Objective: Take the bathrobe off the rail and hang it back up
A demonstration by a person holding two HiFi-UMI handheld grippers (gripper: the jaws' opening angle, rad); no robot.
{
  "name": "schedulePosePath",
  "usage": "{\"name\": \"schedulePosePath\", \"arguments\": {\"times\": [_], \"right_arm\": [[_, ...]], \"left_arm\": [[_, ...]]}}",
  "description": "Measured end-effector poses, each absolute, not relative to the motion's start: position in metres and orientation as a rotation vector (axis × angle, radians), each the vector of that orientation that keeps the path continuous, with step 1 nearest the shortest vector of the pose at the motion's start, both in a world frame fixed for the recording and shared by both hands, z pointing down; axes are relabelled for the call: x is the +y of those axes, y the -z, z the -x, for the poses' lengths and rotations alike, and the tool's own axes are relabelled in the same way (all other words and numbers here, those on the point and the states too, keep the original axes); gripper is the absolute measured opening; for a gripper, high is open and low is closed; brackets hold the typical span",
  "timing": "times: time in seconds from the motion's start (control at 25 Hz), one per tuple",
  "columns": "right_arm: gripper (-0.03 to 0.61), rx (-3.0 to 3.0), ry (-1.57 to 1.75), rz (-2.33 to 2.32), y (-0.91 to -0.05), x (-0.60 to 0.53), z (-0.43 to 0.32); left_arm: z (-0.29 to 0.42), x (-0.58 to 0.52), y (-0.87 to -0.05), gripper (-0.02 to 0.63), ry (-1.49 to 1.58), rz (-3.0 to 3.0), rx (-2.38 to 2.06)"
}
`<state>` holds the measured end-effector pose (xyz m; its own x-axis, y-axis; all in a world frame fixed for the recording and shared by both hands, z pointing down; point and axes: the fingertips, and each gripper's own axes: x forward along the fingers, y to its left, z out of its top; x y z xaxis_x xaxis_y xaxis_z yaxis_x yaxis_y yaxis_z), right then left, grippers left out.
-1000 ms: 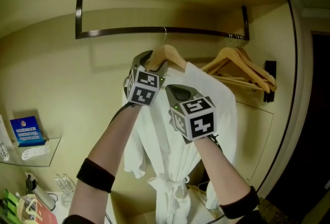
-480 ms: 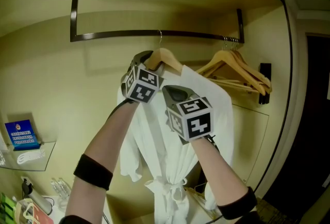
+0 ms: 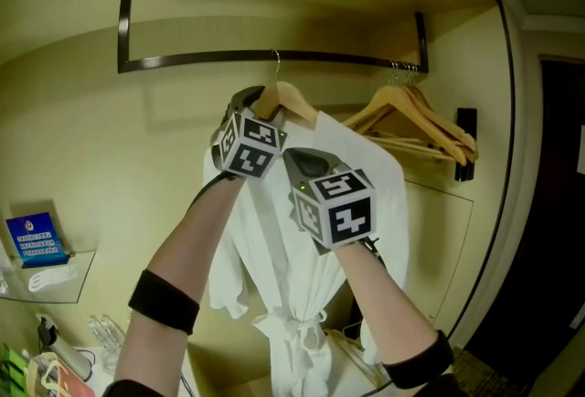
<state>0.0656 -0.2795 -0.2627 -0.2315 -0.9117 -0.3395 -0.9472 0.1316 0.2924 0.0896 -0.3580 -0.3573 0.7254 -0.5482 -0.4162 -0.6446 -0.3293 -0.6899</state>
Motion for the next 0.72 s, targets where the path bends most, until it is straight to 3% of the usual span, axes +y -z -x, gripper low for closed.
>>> {"name": "schedulePosePath", "arguments": {"times": [0.72], "right_arm": [[0.025,2.319,-0.672,1.821,0.257,-0.266,-0.071]], "left_arm": [[-0.078,-0.328,0.377,0.196,-0.191,1.988,0.932]]}}
